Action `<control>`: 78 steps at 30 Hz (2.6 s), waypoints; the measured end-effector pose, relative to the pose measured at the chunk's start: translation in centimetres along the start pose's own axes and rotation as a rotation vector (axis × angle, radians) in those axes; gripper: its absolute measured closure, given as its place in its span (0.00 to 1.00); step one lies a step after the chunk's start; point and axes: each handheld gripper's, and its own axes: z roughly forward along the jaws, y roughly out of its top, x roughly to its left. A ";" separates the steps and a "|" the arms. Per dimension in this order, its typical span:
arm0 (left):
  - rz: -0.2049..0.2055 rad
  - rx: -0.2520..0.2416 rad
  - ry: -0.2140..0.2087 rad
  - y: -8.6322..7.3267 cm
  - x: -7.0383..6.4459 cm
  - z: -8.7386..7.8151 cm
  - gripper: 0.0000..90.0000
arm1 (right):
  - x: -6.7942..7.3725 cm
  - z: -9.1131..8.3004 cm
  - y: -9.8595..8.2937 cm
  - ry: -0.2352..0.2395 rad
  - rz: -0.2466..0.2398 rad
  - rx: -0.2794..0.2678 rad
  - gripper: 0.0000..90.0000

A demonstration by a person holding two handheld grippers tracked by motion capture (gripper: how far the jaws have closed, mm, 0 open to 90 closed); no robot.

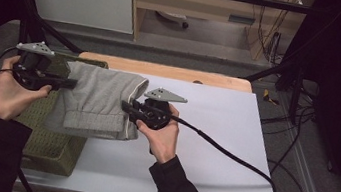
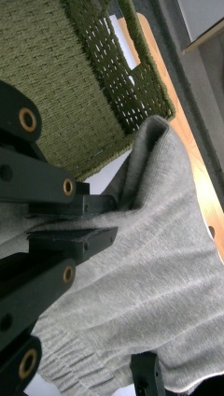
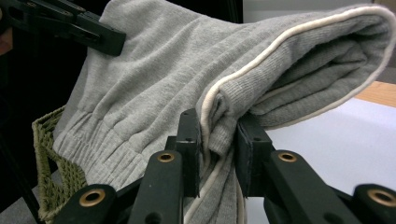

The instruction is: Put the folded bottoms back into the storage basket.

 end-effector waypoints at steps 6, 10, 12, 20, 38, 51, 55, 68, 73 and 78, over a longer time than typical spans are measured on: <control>-0.001 0.003 0.011 -0.2 0.4 -0.4 0.93 | 0.5 0.6 0.1 0.007 -0.002 0.004 0.82; -0.005 -0.001 0.017 -0.3 0.7 -0.8 0.93 | 0.8 0.9 0.3 0.012 -0.002 0.002 0.82; -0.005 0.001 0.021 -0.3 0.8 -0.9 0.93 | 0.9 1.1 0.3 0.012 -0.004 0.002 0.82; -0.014 -0.003 0.032 -0.6 1.4 -1.3 0.93 | 1.5 1.7 0.5 0.016 -0.010 0.003 0.82; -0.035 -0.008 0.061 -1.2 2.9 -2.3 0.93 | 2.6 3.3 0.7 0.028 -0.005 -0.001 0.82; -0.047 -0.014 0.088 -1.7 3.9 -3.1 0.93 | 3.8 4.7 0.9 0.033 -0.015 -0.003 0.82; -0.050 -0.014 0.099 -2.0 4.3 -3.4 0.93 | 4.3 5.1 1.0 0.038 -0.020 -0.002 0.82; -0.062 -0.019 0.148 -2.9 6.0 -4.5 0.93 | 5.9 7.2 1.2 0.050 -0.032 -0.004 0.82; -0.078 -0.020 0.174 -3.5 7.2 -5.1 0.93 | 7.0 8.6 1.3 0.061 -0.038 -0.005 0.81; -0.096 -0.031 0.188 -4.5 8.3 -5.6 0.93 | 7.9 9.8 1.2 0.069 -0.040 -0.003 0.81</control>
